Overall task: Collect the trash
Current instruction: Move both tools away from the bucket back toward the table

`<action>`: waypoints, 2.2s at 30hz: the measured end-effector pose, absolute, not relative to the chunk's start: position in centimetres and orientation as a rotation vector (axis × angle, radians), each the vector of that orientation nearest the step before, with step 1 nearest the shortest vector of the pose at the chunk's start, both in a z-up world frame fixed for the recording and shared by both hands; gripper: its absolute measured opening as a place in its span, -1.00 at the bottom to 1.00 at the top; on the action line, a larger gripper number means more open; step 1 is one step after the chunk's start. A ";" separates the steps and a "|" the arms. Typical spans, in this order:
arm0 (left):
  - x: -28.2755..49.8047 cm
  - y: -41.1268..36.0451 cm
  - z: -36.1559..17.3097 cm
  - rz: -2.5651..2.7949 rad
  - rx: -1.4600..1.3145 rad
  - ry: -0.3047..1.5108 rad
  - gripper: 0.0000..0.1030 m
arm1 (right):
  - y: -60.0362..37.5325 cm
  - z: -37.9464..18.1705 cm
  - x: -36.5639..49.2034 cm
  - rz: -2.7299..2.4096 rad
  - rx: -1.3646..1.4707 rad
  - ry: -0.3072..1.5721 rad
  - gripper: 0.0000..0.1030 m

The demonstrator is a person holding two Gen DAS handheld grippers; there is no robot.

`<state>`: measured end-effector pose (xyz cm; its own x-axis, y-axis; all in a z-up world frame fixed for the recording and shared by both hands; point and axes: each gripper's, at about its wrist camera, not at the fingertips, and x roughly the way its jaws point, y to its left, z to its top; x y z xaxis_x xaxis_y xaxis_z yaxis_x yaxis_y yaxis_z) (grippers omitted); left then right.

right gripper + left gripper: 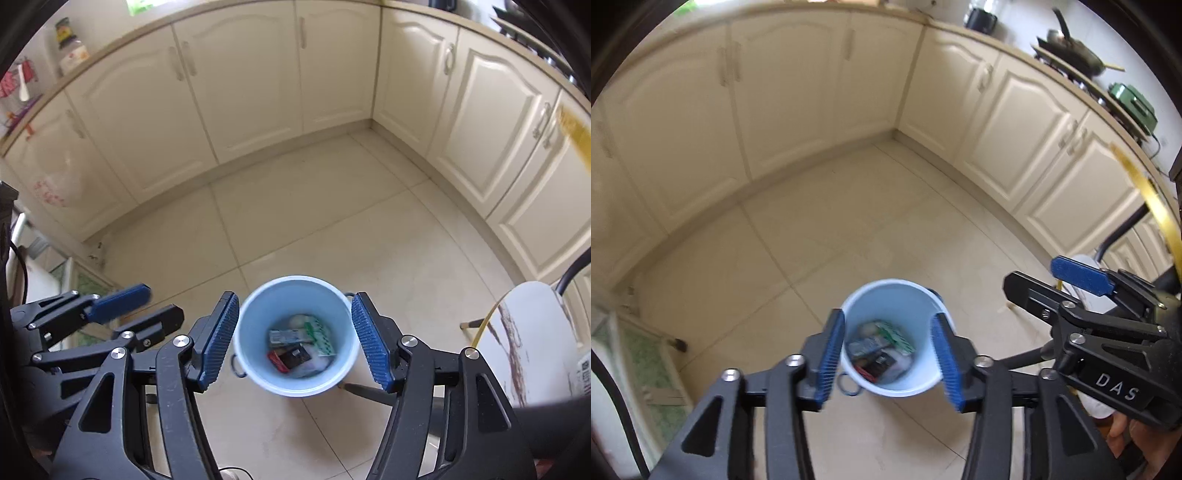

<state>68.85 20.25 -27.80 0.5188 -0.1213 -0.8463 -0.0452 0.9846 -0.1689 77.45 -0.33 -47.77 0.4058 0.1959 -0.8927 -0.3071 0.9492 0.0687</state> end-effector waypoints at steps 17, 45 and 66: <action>53.8 12.7 -8.4 0.115 -0.061 0.552 0.89 | -1.3 -24.8 60.2 0.373 -0.139 0.657 0.92; 21.4 1.7 -10.0 -0.173 0.020 0.059 0.99 | -19.5 -4.3 34.8 -0.072 -0.005 0.216 1.00; 34.5 -2.1 -13.3 -0.260 0.025 0.325 0.99 | -29.4 -11.1 40.2 -0.237 0.088 0.408 1.00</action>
